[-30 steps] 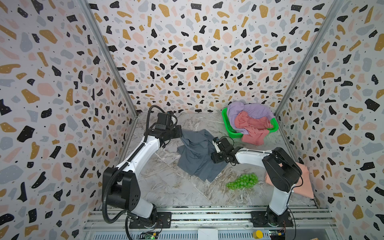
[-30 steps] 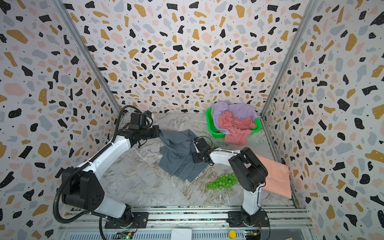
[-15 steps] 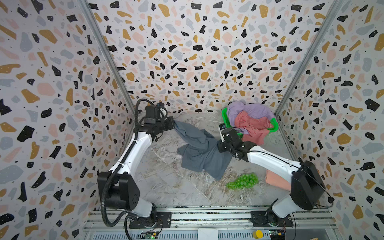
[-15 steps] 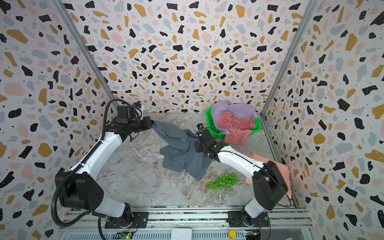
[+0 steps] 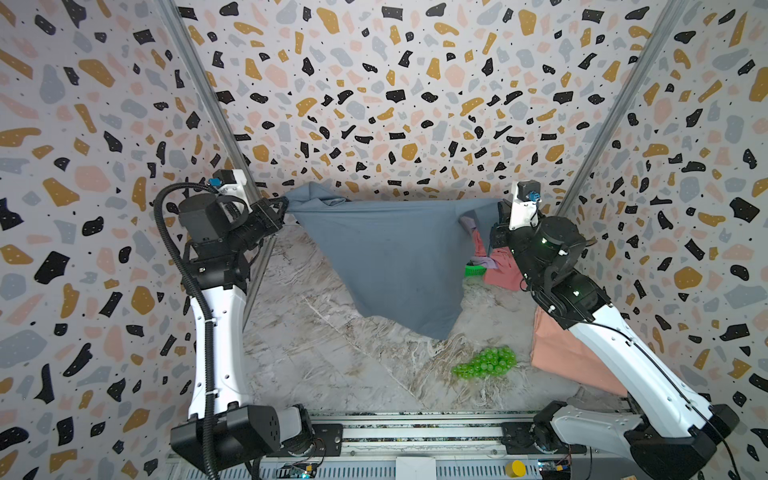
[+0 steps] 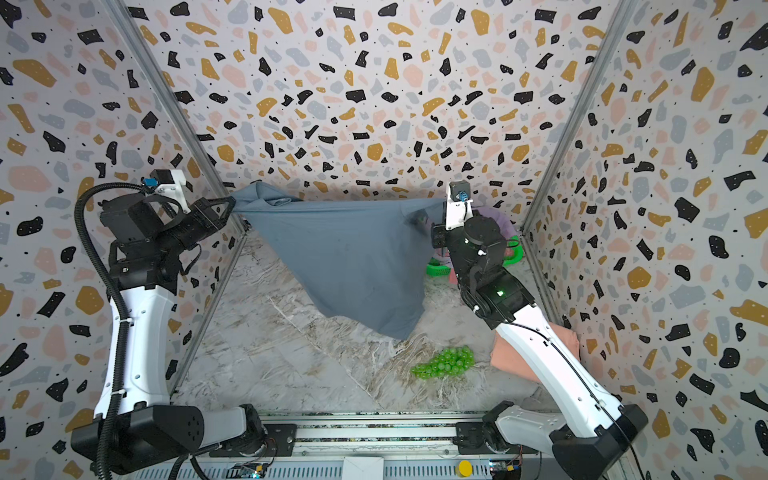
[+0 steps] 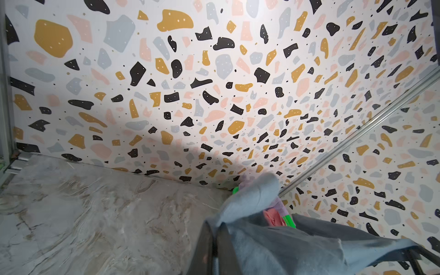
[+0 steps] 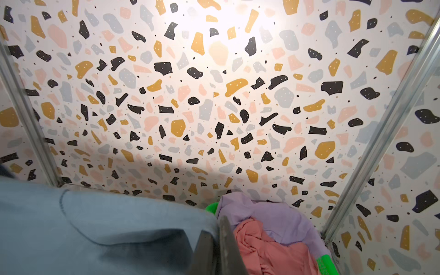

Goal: Fold and stack the t-shirts
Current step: 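Lift the grey t-shirt high with both grippers to shake it out, then lower the grey t-shirt onto the table with both grippers and release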

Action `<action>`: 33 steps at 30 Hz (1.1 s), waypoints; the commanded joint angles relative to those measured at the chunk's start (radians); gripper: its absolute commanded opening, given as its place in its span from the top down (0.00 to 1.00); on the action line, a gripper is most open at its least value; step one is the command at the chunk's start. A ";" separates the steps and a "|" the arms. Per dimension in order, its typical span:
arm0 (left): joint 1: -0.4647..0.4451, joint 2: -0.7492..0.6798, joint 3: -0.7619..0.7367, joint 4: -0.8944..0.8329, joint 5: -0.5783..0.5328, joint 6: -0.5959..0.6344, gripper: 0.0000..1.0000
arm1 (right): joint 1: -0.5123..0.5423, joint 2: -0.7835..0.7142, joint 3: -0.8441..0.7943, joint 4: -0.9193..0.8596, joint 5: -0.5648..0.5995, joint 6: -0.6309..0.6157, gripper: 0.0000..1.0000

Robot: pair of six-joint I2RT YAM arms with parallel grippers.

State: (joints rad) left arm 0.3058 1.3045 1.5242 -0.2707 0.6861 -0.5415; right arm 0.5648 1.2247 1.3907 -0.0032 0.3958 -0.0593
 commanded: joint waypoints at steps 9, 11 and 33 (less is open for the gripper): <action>0.006 0.262 0.211 0.468 -0.051 -0.378 1.00 | -0.116 0.390 0.421 0.190 -0.192 -0.115 0.99; -0.023 0.364 0.343 0.509 -0.051 -0.440 1.00 | -0.127 0.465 0.558 0.157 -0.207 -0.122 0.99; 0.069 0.113 -0.177 0.021 -0.408 -0.029 0.46 | 0.148 -0.020 -0.112 -0.234 -0.392 0.264 0.32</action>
State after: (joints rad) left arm 0.3588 1.4765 1.4429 -0.0162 0.4950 -0.7834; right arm 0.7074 1.2240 1.3457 -0.0589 -0.0097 0.0597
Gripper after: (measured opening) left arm 0.466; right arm 0.490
